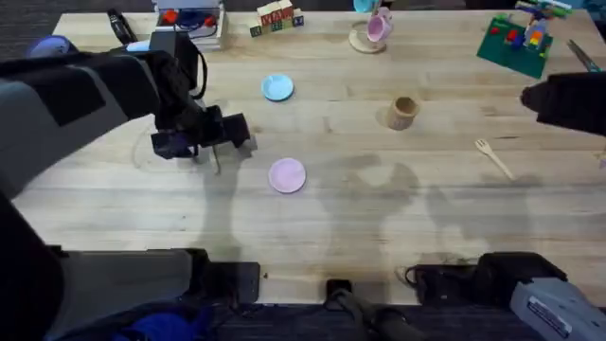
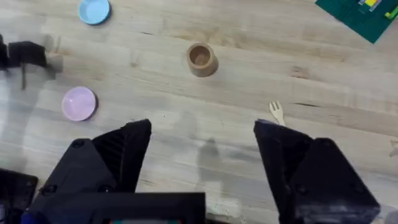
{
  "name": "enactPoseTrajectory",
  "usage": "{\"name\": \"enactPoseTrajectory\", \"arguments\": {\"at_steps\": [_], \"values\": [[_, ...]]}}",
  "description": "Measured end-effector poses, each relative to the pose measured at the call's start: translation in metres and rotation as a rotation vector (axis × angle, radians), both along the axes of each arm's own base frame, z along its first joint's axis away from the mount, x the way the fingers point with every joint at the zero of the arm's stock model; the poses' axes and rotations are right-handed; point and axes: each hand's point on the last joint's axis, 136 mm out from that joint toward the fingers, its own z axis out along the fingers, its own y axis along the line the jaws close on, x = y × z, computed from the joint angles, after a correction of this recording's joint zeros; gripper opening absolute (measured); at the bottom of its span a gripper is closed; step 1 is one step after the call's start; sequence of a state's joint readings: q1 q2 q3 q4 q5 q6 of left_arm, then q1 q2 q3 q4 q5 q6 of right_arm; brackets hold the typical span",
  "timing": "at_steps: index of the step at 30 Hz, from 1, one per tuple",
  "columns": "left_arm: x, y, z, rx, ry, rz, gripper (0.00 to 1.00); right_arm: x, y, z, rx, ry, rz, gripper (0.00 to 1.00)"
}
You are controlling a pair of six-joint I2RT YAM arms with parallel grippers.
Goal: Pick up a utensil and set it on the pink plate, then put the other utensil in the container.
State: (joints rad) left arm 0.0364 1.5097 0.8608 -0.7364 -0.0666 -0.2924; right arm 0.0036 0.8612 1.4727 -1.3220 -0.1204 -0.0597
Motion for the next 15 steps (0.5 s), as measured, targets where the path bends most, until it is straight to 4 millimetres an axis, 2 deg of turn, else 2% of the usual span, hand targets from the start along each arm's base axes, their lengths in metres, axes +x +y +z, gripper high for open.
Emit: {"name": "enactPoseTrajectory", "arguments": {"at_steps": [15], "values": [[0.0034, -0.0018, -0.0040, -0.020, 0.008, 0.001, 0.993, -0.0001, 0.0000, -0.0001, 0.000, 0.000, 0.000, 0.995]]}}
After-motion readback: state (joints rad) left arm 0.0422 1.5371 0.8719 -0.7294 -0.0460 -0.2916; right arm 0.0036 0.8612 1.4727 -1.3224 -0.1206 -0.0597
